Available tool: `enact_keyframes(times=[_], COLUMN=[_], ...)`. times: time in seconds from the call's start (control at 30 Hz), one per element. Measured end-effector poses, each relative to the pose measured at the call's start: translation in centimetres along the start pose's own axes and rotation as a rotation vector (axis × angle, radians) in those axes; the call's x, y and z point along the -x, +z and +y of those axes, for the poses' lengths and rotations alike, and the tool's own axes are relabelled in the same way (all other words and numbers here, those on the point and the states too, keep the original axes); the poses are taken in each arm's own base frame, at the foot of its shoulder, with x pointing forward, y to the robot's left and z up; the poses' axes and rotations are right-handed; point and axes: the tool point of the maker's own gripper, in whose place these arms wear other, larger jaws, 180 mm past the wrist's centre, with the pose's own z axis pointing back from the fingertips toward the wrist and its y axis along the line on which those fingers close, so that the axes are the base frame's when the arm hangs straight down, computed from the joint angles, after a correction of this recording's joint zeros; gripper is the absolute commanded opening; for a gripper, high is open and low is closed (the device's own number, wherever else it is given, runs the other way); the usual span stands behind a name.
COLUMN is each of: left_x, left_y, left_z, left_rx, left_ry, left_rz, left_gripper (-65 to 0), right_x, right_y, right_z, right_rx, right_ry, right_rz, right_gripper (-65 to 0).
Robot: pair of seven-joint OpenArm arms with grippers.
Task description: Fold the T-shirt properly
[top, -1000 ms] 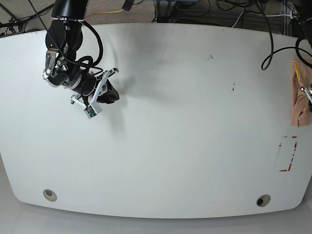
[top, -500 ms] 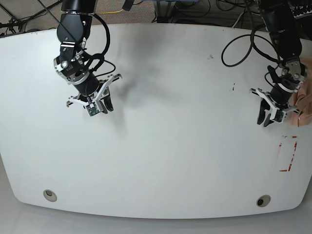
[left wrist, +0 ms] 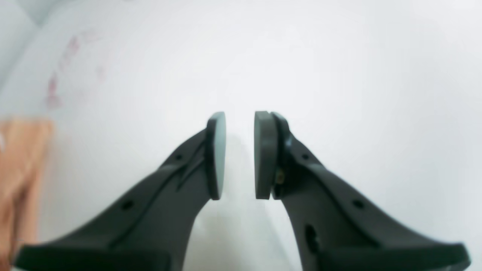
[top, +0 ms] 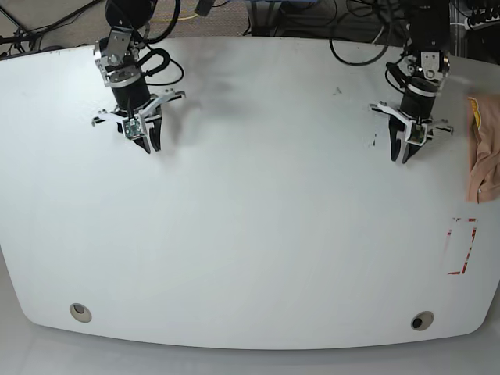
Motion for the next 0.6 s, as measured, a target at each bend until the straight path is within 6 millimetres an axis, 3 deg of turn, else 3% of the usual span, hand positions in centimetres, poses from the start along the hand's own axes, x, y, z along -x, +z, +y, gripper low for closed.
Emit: enact_keyframes(times=[0.17, 0.3, 0.4, 0.6], left_x=[0.1, 0.2, 1.3, 3.3], left_y=[4.9, 9.9, 13.2, 18.5], left_z=[-2.2, -4.0, -5.2, -6.6], left_rx=[0.017, 0.009, 0.022, 0.047], left_ry=[0.018, 0.130, 0.167, 0.219], left_rz=[0.018, 0.045, 0.112, 0.236], left_gripper=[-54.2, -54.2, -54.2, -54.6], right_x=[1.9, 4.3, 5.9, 8.5], right_y=[3.8, 7.3, 9.8, 14.0], right_z=[1.6, 2.7, 2.7, 4.7], right_rx=[-0.021, -0.046, -0.034, -0.069], right_ry=[-0.098, -0.156, -0.189, -0.250], right_rz=[0.020, 0.092, 0.143, 0.242], right_gripper=[-55.5, -55.8, -56.1, -56.3])
